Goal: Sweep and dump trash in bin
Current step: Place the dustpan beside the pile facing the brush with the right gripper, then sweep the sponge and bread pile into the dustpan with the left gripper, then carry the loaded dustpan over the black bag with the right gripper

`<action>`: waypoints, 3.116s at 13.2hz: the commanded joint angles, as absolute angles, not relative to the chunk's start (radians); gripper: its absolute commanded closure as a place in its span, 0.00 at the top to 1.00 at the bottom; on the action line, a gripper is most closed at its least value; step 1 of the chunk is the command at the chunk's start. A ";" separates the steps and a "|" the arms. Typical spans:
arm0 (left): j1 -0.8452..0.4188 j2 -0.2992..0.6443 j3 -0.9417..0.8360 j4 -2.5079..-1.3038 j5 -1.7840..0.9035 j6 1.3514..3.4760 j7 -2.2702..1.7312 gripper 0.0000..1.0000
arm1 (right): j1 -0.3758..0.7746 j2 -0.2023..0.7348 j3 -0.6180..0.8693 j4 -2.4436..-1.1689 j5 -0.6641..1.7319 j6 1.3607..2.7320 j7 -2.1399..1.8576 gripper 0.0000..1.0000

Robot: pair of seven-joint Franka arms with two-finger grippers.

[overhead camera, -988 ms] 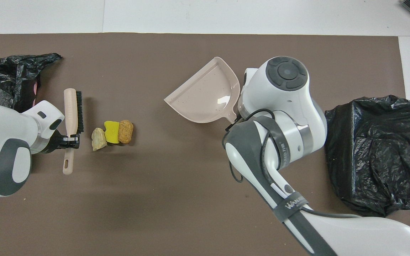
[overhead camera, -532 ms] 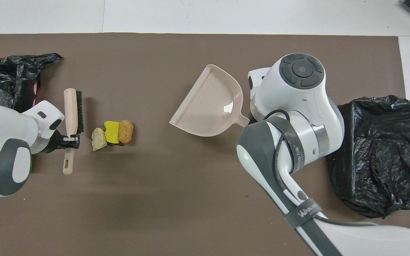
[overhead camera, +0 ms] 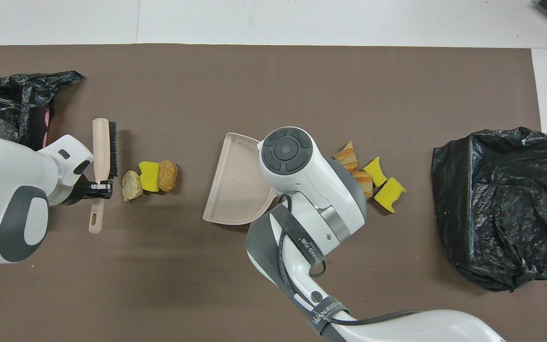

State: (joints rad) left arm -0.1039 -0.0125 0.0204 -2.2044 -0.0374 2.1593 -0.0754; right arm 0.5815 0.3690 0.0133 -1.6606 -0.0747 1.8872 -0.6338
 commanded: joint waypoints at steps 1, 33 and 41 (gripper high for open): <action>-0.124 -0.014 0.029 -2.232 -0.031 2.177 -0.066 0.00 | 0.601 0.377 0.017 -1.663 -0.071 1.895 -0.618 0.00; -0.339 -0.003 0.031 -2.128 -0.181 2.128 -0.276 0.00 | 0.626 0.394 0.020 -1.658 -0.043 1.898 -0.535 0.00; -0.310 -0.003 0.031 -2.131 -0.173 2.122 -0.272 0.00 | 0.427 0.180 0.018 -1.661 -0.044 1.714 -0.653 0.00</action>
State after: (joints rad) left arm -0.3315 0.0018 0.0406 -2.1395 -0.1964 2.1468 -0.2754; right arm 0.4824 0.2437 0.0067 -1.6440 -0.0600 1.7433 -0.6023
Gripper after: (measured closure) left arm 0.736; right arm 0.678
